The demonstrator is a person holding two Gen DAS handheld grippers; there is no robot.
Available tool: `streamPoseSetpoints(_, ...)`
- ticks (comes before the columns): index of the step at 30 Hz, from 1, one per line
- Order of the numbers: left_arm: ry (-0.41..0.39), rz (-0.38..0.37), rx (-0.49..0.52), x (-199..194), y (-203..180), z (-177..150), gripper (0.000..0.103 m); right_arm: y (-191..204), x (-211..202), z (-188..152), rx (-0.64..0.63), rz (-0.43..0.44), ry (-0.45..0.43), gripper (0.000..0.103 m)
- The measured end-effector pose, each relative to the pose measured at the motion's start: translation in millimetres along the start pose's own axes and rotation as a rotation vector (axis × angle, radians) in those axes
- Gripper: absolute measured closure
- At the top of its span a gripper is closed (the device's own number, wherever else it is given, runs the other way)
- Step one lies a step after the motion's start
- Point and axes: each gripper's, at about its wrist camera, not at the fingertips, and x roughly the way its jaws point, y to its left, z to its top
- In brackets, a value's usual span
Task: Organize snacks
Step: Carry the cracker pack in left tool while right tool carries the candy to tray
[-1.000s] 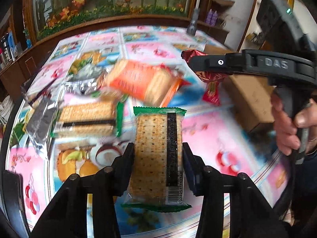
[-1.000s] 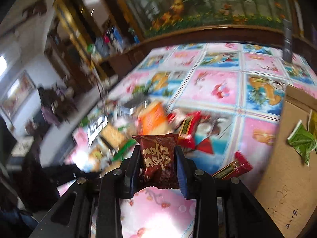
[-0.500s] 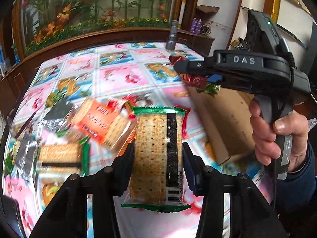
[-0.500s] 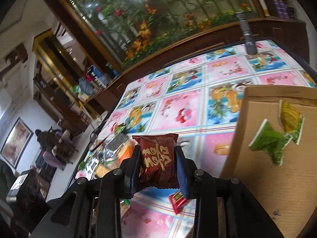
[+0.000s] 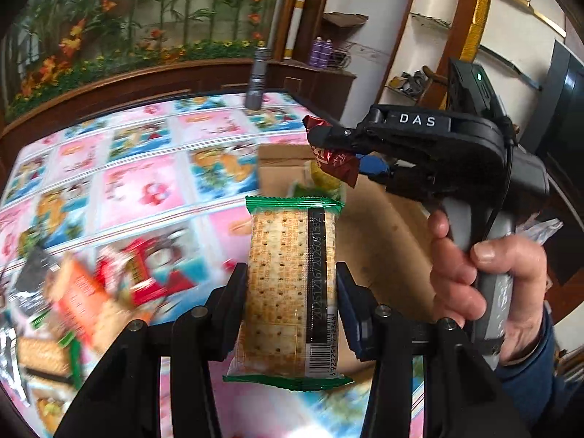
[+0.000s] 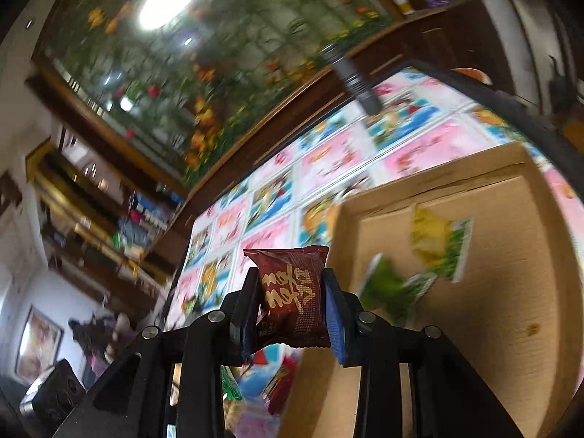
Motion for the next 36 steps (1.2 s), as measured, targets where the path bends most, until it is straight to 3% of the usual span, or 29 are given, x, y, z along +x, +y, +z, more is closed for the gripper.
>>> streamPoseSetpoints(6,0.049,-0.051,0.013,48,-27,8,0.058,-49,-25,23,0.142,-0.119,-0.083,0.068)
streamPoseSetpoints(10,0.094,-0.066,0.005,76,-31,4,0.058,-72,-27,27,0.217,-0.202,-0.081,0.068)
streamPoseSetpoints(15,0.100,-0.045,0.033,85,-31,-4,0.058,-77,-21,26,0.202,-0.292,-0.043,0.068)
streamPoseSetpoints(19,0.080,-0.061,0.023,83,-27,-5,0.058,-78,-13,19,0.192,-0.323,-0.012,0.068)
streamPoseSetpoints(28,0.052,-0.001,0.087,80,-38,-14,0.058,-76,-2,10,0.173,-0.337,0.018,0.068)
streamPoseSetpoints(36,0.048,-0.001,0.086,79,-38,-16,0.058,-76,5,9,0.173,-0.332,0.034,0.068)
